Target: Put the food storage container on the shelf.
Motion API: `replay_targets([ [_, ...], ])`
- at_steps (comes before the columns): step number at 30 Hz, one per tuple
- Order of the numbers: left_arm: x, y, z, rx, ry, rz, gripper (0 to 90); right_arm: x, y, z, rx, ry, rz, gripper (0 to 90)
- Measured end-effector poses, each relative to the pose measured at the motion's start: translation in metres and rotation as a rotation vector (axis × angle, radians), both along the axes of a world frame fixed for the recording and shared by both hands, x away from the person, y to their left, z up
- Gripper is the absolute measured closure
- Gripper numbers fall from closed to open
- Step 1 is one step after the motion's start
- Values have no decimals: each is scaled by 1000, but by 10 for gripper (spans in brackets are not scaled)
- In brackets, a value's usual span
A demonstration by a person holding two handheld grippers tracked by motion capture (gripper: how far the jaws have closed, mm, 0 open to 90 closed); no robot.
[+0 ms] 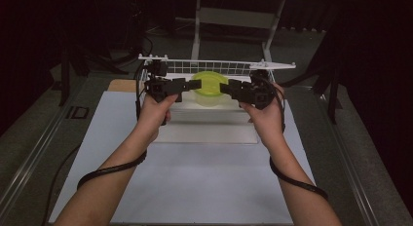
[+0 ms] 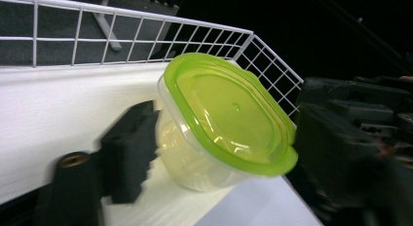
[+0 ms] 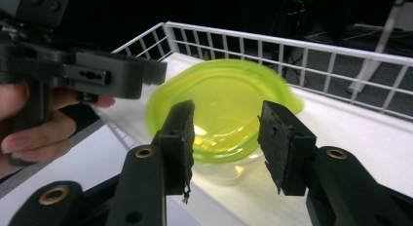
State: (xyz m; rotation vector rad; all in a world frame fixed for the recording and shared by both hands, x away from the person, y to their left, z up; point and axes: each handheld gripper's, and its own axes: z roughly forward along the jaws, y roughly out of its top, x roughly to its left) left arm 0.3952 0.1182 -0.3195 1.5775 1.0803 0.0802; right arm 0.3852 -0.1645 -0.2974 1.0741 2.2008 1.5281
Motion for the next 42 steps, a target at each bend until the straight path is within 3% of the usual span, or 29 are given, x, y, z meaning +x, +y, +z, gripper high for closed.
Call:
replay_targets([
  [4,-13,9,1,-10,-83,21,161,-14,2,-7,15,-12,43,679],
  [8,-31,16,-4,-13,-198,57,113,-28,7,-22,-14,-5,92,893],
  [11,-45,15,-13,36,-268,50,14,-29,11,-37,-24,23,91,900],
  [17,-76,11,-36,88,-343,45,14,-18,16,-49,-33,56,63,900],
  [25,-99,8,-64,88,-333,19,14,-1,15,-51,-38,85,10,899],
  [33,-107,5,-69,108,-350,-5,14,12,16,-47,-35,102,-16,898],
  [37,-108,4,-70,109,-352,-16,13,11,16,-47,-19,103,-9,897],
  [42,-112,5,-71,99,-361,-18,14,-2,14,-50,-20,86,10,866],
])
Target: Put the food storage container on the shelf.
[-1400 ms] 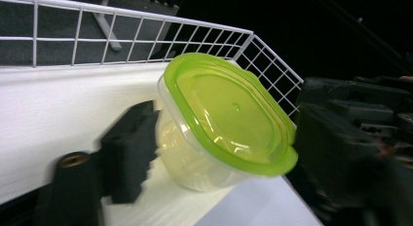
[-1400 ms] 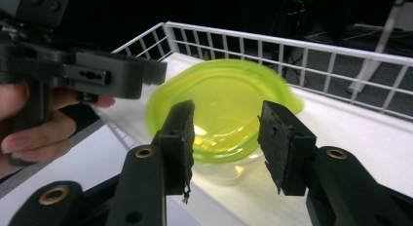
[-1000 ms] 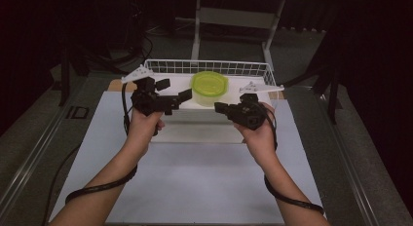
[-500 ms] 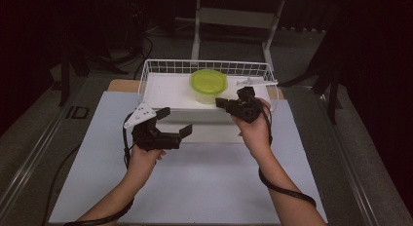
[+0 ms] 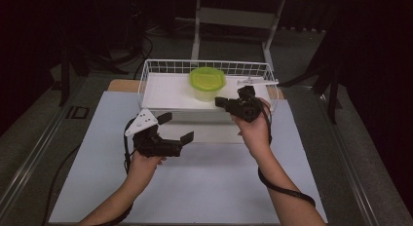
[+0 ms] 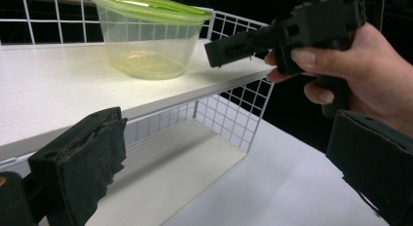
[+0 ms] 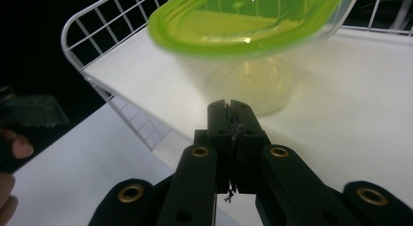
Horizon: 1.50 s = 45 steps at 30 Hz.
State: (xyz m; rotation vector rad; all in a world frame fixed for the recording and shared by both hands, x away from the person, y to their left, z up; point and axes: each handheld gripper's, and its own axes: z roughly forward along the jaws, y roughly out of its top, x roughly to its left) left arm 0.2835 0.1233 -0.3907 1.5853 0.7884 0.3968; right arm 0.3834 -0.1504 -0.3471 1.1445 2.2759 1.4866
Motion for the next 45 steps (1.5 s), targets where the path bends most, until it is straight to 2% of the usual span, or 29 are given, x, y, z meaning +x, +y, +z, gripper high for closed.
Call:
replay_targets([
  [3,-2,2,0,-4,-9,-20,13,-14,-2,-1,-9,-33,18,802],
  [6,-6,3,1,-21,-26,-40,14,-29,-4,-5,-5,-67,42,685],
  [7,-7,3,1,-27,-32,-50,14,-33,-4,-6,-9,-82,46,610],
  [9,-10,2,1,-24,-44,-58,13,-40,-6,-9,-4,-99,59,538],
  [11,-14,0,1,-15,-63,-69,13,-47,-8,-12,10,-123,60,382],
  [13,-19,-1,-1,-6,-79,-84,14,-53,-10,-16,26,-131,71,335],
  [14,-21,-2,-1,-1,-80,-87,13,-56,-11,-18,26,-142,78,276],
  [15,-23,-3,-2,3,-78,-91,13,-59,-12,-21,29,-148,105,239],
  [18,-27,-4,-6,-1,-72,-106,14,-66,-15,-27,41,-149,117,186],
  [23,-36,-3,-14,10,-83,-122,14,-75,-22,-40,21,-169,111,156],
  [25,-39,-2,-18,26,-72,-126,14,-78,-26,-46,43,-159,119,156],
  [30,-47,2,-29,48,-81,-145,14,-87,-35,-59,32,-162,117,159],
  [38,-56,6,-45,69,-54,-169,13,-101,-49,-78,16,-162,126,163],
  [45,-61,5,-60,84,-29,-188,14,-108,-63,-91,30,-131,116,163],
])
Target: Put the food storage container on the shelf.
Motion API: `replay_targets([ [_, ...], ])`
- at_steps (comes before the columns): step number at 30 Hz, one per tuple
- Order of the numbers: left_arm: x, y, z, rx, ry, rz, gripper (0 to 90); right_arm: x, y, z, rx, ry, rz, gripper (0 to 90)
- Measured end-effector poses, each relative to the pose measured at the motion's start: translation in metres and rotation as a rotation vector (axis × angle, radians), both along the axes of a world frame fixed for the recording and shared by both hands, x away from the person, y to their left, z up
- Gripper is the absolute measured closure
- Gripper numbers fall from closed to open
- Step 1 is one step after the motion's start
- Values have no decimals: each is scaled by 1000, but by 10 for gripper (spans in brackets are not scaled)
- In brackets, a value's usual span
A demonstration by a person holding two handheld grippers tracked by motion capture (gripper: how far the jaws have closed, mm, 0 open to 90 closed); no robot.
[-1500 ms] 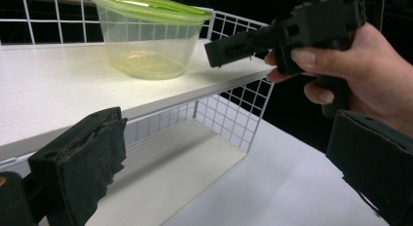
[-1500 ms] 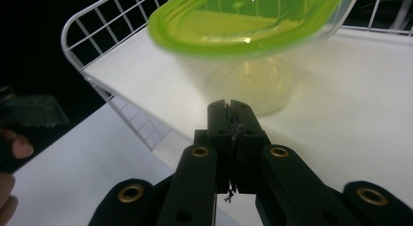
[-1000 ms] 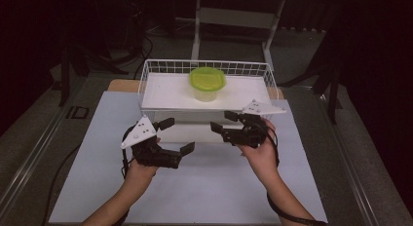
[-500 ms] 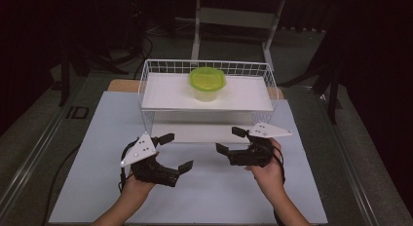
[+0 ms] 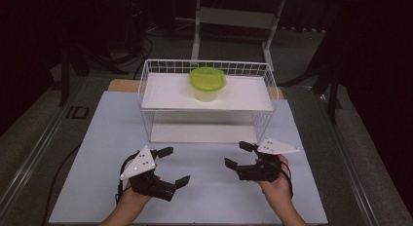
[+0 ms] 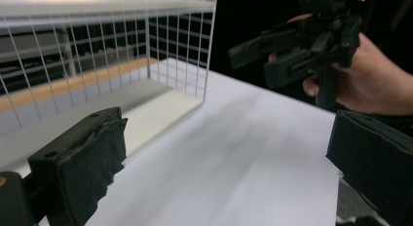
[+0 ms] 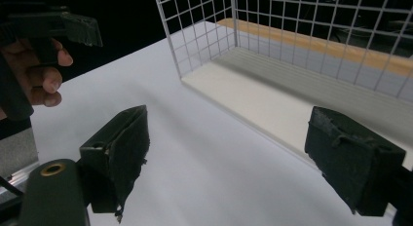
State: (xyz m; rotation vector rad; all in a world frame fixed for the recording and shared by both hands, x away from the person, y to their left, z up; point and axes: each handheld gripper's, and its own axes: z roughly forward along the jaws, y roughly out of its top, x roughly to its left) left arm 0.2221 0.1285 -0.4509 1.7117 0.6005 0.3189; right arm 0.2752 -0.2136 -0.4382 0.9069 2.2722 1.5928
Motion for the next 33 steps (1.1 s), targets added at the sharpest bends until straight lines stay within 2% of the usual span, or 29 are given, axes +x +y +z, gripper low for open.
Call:
replay_targets([
  [5,-2,0,-10,16,5,-5,14,-5,-11,-15,-17,3,-24,163],
  [13,-3,6,-23,9,18,3,14,-11,-20,-23,-29,13,-21,163],
  [20,-4,9,-27,5,16,13,14,-18,-27,-29,-40,11,-16,163],
  [26,-3,10,-30,18,10,15,14,-17,-32,-37,-49,-2,-35,163],
  [33,-4,11,-32,6,15,15,14,-16,-34,-39,-66,-16,-37,163],
])
